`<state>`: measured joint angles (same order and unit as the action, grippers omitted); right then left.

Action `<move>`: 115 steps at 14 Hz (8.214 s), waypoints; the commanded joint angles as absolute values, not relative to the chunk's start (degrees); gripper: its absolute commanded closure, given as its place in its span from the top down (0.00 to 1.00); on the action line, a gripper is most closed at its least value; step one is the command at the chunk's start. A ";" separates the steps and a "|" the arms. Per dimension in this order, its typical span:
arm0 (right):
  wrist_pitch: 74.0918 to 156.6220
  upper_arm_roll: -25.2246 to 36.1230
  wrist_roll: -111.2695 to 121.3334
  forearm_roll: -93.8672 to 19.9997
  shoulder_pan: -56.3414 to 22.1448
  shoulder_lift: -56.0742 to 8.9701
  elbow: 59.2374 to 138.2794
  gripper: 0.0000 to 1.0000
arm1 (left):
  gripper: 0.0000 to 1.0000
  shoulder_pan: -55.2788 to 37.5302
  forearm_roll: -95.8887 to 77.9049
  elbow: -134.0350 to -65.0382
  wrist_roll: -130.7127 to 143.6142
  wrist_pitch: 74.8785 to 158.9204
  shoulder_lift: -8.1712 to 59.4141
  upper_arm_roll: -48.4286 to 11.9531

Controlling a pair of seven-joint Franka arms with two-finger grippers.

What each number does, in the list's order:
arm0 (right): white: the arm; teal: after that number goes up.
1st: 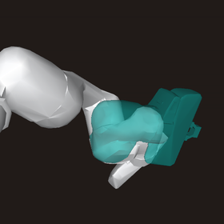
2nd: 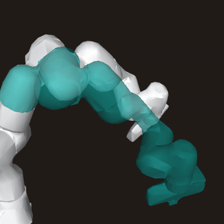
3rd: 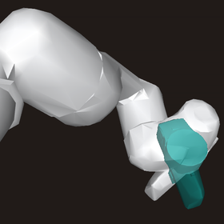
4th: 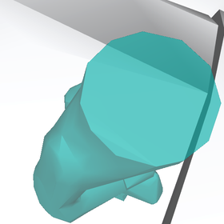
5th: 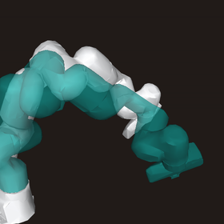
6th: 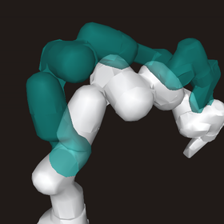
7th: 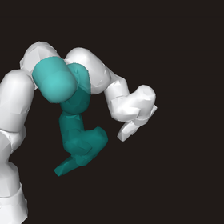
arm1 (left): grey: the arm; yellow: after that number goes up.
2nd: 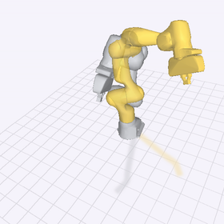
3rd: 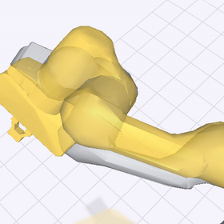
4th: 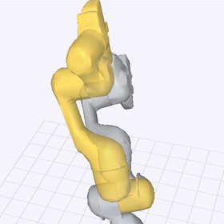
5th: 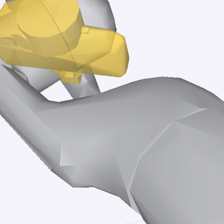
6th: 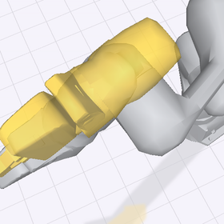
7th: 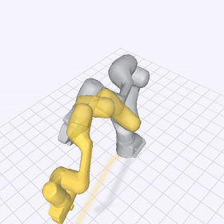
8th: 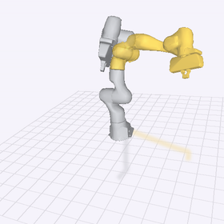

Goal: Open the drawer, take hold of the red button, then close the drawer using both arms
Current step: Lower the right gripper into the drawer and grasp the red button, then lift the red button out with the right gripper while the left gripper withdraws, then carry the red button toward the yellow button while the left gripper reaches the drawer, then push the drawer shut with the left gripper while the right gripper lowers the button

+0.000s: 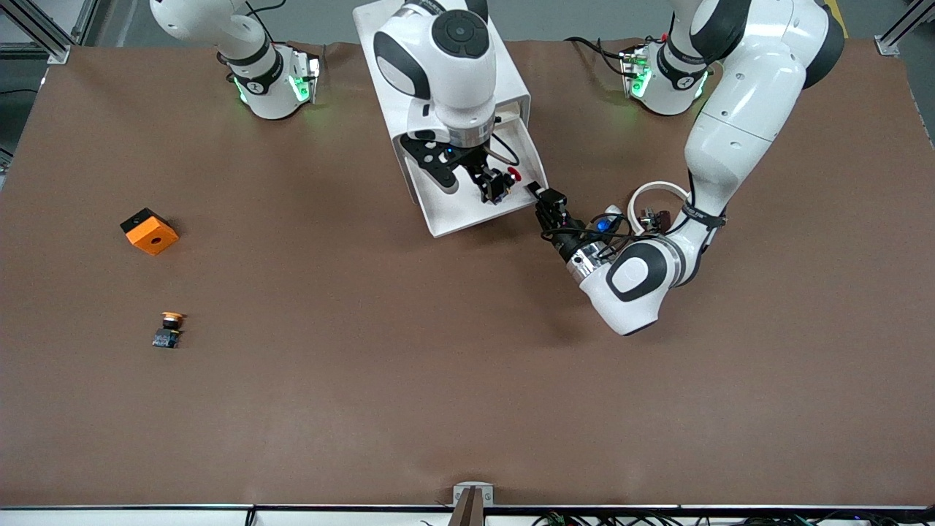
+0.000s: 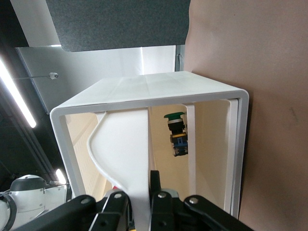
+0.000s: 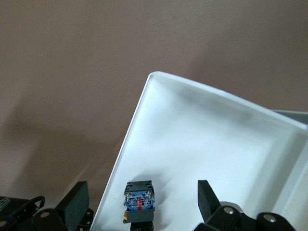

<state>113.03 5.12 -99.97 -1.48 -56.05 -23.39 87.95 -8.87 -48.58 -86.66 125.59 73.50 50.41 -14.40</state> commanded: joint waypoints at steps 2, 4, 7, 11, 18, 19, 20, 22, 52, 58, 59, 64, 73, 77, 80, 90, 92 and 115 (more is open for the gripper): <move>112.76 5.89 -102.30 -0.35 -57.39 -27.77 82.71 1.00 | 0.19 -7.65 -50.98 -85.69 125.42 72.42 50.71 -14.50; 114.43 5.89 -103.44 0.09 -57.66 -27.95 82.71 1.00 | 0.23 -7.65 -51.06 -85.69 125.42 72.94 51.06 -14.50; 115.31 5.80 -103.54 0.35 -57.92 -29.44 82.71 1.00 | 0.42 -7.73 -50.89 -85.69 125.51 73.12 52.03 -14.50; 116.89 5.80 -103.45 -0.09 -58.45 -31.20 82.62 1.00 | 1.00 -7.73 -50.89 -85.69 125.42 73.13 52.03 -14.50; 116.89 5.71 -103.10 -0.18 -59.24 -33.05 82.62 1.00 | 1.00 -6.94 -47.82 -82.01 120.25 77.25 49.75 -14.50; 116.98 5.71 -102.66 -0.18 -59.33 -33.13 82.62 1.00 | 1.00 -6.94 -46.68 -81.83 118.15 77.69 49.49 -14.50; 116.98 5.71 -102.74 -0.18 -59.76 -33.40 82.62 1.00 | 1.00 -6.86 -45.19 -81.13 116.30 77.70 49.31 -14.50; 116.98 5.71 -103.01 -0.18 -60.03 -33.66 82.62 1.00 | 1.00 -6.77 -41.94 -80.77 111.04 77.70 48.35 -14.50; 118.13 5.80 -100.65 -0.96 -59.07 -33.84 81.13 0.00 | 1.00 -6.41 -13.19 -75.41 56.96 98.79 42.54 -10.12; 103.29 5.97 -81.17 -6.68 -46.96 -27.43 75.76 0.00 | 1.00 -7.56 -4.58 -75.85 53.26 102.99 39.03 -13.88; 102.92 6.15 -74.51 -6.51 -44.67 -26.38 76.11 0.00 | 1.00 -7.65 -3.96 -76.37 53.26 105.01 38.24 -14.84; 100.63 6.24 -49.61 -5.98 -32.81 -25.93 78.04 0.00 | 1.00 -12.74 1.23 -77.34 53.96 108.01 37.62 -15.21; 121.26 6.24 -11.72 -6.15 -13.55 -21.97 99.56 0.00 | 1.00 -18.10 4.13 -93.86 54.49 124.18 29.80 -15.03; 129.98 6.15 1.55 -6.50 -4.94 -23.72 103.18 0.00 | 1.00 -19.33 7.91 -94.48 55.28 124.28 29.88 -15.47; 131.40 6.15 4.66 -6.59 -1.41 -25.49 103.27 0.00 | 1.00 -21.09 7.91 -94.57 55.63 124.28 30.23 -15.47; 140.18 5.71 5.54 -7.12 0.18 -33.13 102.83 0.00 | 1.00 -22.94 6.86 -95.80 64.33 123.40 30.67 -18.89; 141.58 5.71 5.45 -7.29 0.18 -34.36 102.66 0.00 | 1.00 -23.03 4.49 -95.98 64.42 123.14 30.76 -19.33; 144.14 5.80 5.10 -10.90 0.35 -38.41 101.78 0.00 | 1.00 -23.47 -8.51 -95.80 73.74 115.05 34.36 -30.94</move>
<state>144.00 6.44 4.17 -9.53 -0.60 -37.91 102.59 -23.59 -5.99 -96.10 73.02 115.54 33.80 -30.13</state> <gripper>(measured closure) 0.586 0.000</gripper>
